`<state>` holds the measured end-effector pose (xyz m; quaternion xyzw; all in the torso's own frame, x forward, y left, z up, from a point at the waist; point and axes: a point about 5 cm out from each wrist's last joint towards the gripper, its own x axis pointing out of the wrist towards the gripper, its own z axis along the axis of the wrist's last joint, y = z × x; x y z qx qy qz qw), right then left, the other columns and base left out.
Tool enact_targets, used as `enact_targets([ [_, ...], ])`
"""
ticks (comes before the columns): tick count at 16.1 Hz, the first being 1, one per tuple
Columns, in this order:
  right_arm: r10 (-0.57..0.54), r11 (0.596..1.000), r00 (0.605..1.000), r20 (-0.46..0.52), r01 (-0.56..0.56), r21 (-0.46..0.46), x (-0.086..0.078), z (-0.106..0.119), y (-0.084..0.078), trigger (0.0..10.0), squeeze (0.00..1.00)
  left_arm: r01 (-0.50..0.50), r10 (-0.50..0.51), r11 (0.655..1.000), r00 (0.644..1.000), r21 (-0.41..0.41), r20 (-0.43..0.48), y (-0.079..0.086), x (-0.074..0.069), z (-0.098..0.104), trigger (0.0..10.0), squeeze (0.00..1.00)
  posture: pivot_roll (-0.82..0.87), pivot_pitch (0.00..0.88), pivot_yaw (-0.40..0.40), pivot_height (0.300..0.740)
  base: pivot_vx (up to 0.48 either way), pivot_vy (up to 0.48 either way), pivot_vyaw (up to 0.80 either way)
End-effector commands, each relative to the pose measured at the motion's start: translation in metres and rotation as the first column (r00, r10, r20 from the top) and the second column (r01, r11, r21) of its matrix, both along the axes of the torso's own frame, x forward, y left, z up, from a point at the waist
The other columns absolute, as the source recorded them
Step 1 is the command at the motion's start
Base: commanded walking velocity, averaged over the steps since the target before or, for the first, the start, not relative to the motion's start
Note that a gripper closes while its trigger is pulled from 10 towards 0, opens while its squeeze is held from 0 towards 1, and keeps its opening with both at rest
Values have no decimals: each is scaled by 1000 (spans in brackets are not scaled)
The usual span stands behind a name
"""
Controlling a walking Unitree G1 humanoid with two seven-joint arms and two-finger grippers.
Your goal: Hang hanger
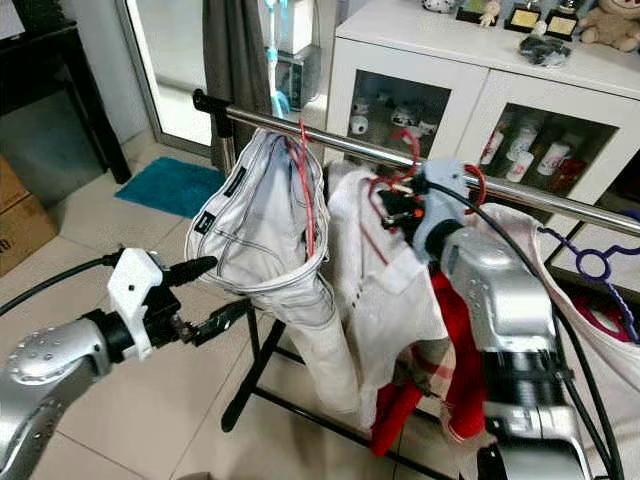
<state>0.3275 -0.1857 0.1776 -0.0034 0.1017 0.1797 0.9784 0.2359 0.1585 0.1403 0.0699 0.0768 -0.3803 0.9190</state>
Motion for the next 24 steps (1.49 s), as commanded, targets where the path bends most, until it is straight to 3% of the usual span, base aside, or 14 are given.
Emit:
enact_targets([
  [1, -20, 1000, 999, 35, 19, 9, -5, 10, -4, 0, 0, -14, 14, 1000, 1000, 8, 20, -2, 2, 1, 10000, 451, -1, 0, -30, 740, 0, 0, 0],
  [6, -23, 1000, 1000, -20, 23, 20, -41, -13, 9, 0, 0, -59, 58, 998, 998, -27, -19, -6, 2, -10, 10000, 455, -13, 0, -32, 740, 0, 0, 0],
  [9, -45, 992, 998, -46, 50, 112, -57, -30, 25, 0, 0, -71, 69, 997, 997, -42, -35, -9, -1, -16, 10000, 451, -18, 0, -38, 740, 0, 0, 0],
  [11, -59, 991, 997, -56, 65, 121, -65, -38, 31, 0, 0, -86, 84, 995, 995, -53, -45, -7, -3, -19, 10000, 443, -23, 0, -39, 740, 0, 0, 0],
  [14, -77, 989, 995, -64, 84, 118, -73, -52, 34, 0, 0, -109, 106, 992, 993, -64, -51, -5, -4, -21, 10000, 447, -24, 0, -46, 740, 0, 0, 0],
  [16, -66, 985, 991, -121, 84, 150, -77, -59, 35, 0, 0, -119, 116, 991, 992, -66, -51, -4, -4, -22, 10000, 451, -20, 0, -58, 740, -126, 0, 0],
  [24, -96, 979, 989, -112, 114, 168, -79, -62, 36, 0, 0, -119, 116, 991, 992, -64, -55, -5, -5, -23, 10000, 451, -24, 0, -48, 740, -264, 0, 0],
])
